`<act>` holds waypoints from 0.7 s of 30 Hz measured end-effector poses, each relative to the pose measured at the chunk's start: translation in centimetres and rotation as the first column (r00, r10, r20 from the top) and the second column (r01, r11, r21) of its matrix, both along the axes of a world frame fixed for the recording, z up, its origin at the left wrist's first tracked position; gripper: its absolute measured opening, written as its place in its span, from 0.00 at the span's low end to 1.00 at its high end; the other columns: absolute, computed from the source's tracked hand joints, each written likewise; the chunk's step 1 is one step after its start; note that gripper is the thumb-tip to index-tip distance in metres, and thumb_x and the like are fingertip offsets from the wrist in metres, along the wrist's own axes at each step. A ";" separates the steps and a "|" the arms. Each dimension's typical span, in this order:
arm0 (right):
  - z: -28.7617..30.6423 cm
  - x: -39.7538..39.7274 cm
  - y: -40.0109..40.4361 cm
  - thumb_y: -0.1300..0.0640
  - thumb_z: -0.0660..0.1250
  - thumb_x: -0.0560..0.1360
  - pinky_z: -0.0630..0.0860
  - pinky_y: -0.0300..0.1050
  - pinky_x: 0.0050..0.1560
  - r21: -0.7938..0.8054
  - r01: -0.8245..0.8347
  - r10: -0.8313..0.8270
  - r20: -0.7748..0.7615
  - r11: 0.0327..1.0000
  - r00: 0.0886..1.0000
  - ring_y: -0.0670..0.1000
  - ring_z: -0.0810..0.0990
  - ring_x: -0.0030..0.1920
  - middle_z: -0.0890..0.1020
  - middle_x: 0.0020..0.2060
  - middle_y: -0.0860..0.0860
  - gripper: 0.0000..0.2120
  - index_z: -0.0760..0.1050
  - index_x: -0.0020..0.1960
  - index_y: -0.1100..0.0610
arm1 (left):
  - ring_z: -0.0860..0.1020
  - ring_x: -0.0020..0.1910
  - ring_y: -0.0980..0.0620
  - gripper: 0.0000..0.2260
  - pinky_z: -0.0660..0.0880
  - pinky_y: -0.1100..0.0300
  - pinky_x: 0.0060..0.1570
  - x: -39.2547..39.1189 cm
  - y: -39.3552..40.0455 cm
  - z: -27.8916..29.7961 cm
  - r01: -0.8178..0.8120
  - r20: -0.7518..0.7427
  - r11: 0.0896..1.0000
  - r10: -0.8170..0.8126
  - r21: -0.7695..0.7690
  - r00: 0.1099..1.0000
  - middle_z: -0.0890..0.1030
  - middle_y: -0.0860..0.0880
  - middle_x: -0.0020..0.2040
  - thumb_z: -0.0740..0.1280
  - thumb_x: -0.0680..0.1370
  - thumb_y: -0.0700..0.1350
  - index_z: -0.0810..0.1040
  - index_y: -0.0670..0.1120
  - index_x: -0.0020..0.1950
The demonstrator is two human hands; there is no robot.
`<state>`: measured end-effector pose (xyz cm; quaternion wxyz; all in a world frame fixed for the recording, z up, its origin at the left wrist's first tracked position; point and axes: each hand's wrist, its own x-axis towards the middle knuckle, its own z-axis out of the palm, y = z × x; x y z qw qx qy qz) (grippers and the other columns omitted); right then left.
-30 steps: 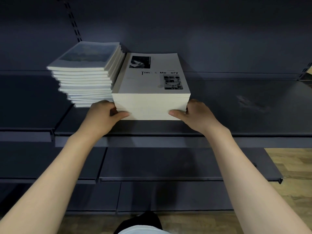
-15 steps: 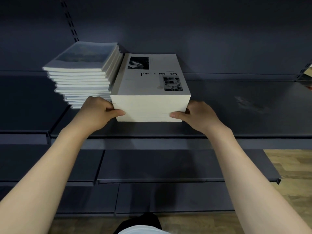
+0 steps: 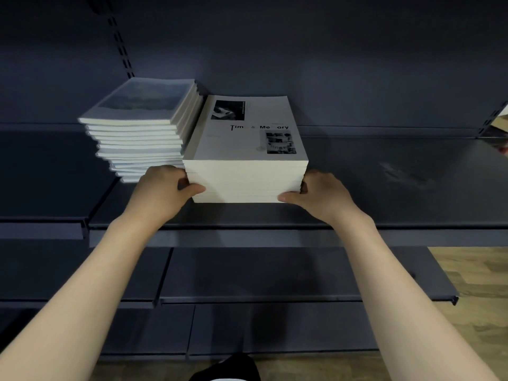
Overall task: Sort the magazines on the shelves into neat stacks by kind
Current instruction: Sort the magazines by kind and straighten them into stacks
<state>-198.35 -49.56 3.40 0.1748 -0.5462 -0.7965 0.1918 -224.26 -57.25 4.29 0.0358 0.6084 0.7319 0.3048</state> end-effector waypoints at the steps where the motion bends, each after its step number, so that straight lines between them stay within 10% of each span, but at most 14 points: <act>1: 0.0 0.0 0.0 0.42 0.69 0.70 0.77 0.49 0.49 0.007 0.014 -0.014 0.004 1.000 1.000 0.51 0.78 0.50 0.80 0.50 0.47 0.21 0.75 0.58 0.53 | 0.78 0.50 0.47 0.10 0.71 0.58 0.49 0.0 0.0 0.1 0.006 -0.012 1.000 -0.006 0.008 1.000 0.82 0.45 0.49 0.71 0.74 0.47 0.83 0.42 0.49; 21: 0.1 -0.2 0.2 0.41 0.72 0.66 0.78 0.50 0.48 -0.004 0.075 -0.075 -0.040 0.997 0.996 0.51 0.79 0.45 0.81 0.44 0.47 0.22 0.77 0.54 0.53 | 0.78 0.40 0.59 0.06 0.69 0.72 0.41 -0.1 -0.1 -0.5 -0.024 0.273 0.999 0.014 0.034 0.962 0.82 0.54 0.39 0.75 0.69 0.45 0.83 0.43 0.41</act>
